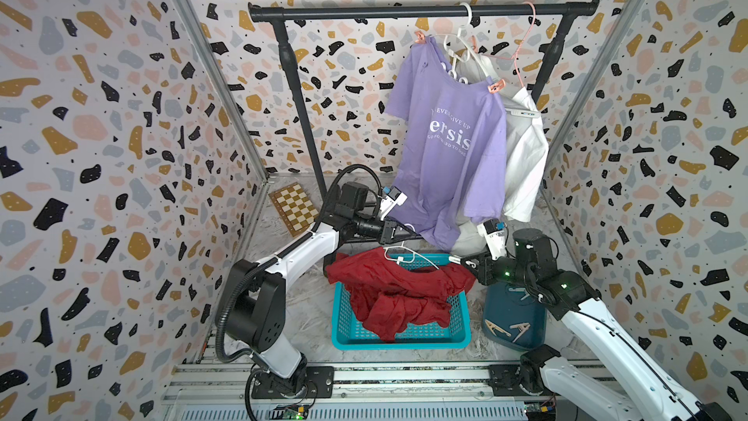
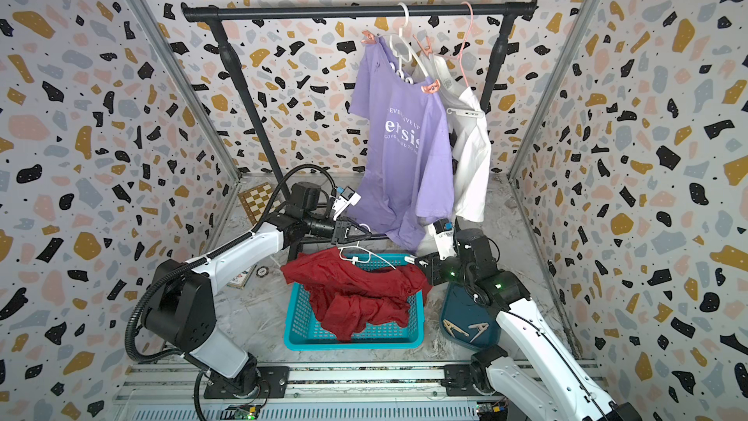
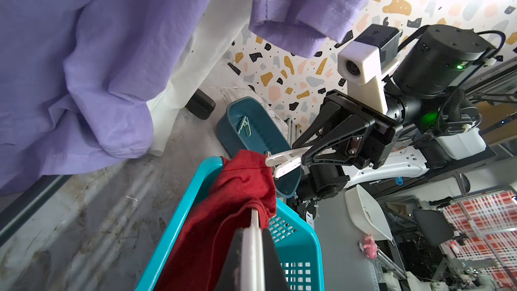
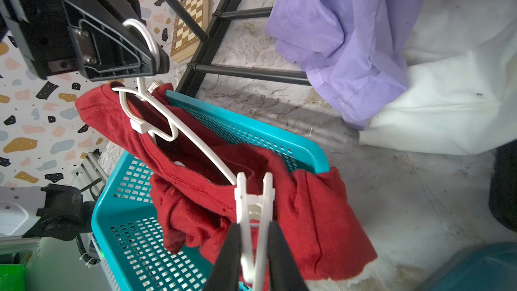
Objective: Use clothespins to secure the t-shirt on both sides of the hanger
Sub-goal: Pick up the hanger from the basket.
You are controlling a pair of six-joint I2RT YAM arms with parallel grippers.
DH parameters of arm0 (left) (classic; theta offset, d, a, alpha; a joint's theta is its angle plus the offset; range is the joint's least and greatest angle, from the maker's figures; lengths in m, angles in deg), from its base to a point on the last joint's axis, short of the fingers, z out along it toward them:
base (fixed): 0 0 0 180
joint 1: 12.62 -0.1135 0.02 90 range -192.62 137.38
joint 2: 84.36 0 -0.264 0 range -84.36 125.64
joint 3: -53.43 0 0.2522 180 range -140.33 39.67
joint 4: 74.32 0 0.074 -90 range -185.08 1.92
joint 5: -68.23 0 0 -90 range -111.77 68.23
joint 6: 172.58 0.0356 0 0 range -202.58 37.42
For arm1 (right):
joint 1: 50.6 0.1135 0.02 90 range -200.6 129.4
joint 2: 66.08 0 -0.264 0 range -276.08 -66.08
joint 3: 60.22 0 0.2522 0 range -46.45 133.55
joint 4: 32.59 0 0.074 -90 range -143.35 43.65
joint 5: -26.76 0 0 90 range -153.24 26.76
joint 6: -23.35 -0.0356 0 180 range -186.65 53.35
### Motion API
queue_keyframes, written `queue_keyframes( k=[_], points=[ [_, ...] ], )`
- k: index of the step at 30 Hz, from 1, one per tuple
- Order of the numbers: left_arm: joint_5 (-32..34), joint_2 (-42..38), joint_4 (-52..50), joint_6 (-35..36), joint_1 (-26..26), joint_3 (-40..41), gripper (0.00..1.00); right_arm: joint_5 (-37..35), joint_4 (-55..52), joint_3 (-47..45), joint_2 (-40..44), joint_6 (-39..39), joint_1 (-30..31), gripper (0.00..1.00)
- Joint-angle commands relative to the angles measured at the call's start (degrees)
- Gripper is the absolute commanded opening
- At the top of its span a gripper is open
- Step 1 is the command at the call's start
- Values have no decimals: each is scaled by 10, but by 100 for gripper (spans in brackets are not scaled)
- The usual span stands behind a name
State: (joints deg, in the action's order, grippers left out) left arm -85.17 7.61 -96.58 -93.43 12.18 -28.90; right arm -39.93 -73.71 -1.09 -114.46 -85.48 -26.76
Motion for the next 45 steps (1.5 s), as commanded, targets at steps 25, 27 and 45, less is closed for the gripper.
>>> queue_keyframes(
  k=[25, 27, 45],
  points=[
    [-127, -118, 93, -3, -36, -28, 0, 92, -81, 136, 42, 205, 7, 0],
    [-137, -119, 98, -3, -39, -33, 0, 82, -83, 141, 40, 211, 23, 0],
    [-191, -135, 89, -1, -50, -66, 0, -9, -154, 209, 11, 257, 93, 0]
  ],
)
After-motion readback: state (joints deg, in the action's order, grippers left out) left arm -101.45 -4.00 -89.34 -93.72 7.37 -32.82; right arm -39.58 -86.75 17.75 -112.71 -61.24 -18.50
